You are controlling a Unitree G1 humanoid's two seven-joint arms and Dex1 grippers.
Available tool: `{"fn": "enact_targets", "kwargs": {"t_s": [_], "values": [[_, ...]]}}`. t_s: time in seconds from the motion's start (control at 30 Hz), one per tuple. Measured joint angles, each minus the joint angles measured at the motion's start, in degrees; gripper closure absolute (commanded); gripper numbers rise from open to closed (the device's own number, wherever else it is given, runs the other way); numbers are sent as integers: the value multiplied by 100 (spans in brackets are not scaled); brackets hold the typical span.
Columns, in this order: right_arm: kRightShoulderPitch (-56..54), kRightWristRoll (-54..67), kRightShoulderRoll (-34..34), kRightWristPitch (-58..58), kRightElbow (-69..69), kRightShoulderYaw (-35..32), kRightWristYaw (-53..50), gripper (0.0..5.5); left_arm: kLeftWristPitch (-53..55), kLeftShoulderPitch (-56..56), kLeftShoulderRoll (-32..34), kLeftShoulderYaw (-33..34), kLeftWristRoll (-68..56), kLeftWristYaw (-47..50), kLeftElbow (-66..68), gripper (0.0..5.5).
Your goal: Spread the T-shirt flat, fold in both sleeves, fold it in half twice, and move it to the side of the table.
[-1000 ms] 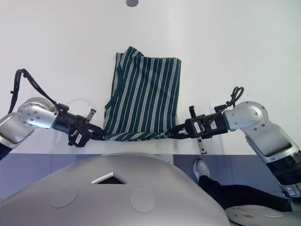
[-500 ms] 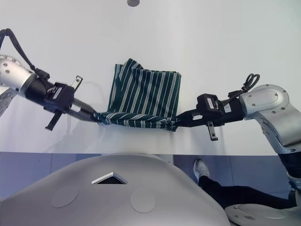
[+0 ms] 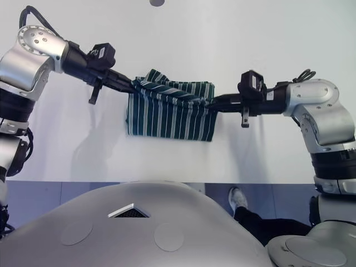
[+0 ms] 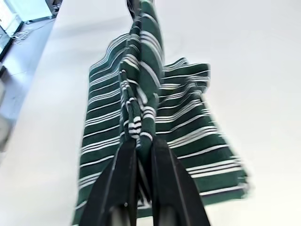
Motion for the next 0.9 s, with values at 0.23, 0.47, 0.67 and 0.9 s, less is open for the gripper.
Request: {"fn": "enact_targets", "kwargs": {"t_s": [0.23,0.47,0.67,0.9], "values": [[-621,-628,487,-174,919,211,-68,533,-538,-147,-398,21,743,428,937,546],[-524,-1559,1118,-824,1494,441,-914,407,-681,-158,-1067,343,1307,1845,1669,429],[-511,-1411,1511,-653,1724,-100,-1514,311,-624,-75,-1135,545,1334,2092,1390,345],[-652,-1493,2103,-607,2465,-1388,-3887,287,-551,516,-1296,1027,563,2228,-779,291]]}}
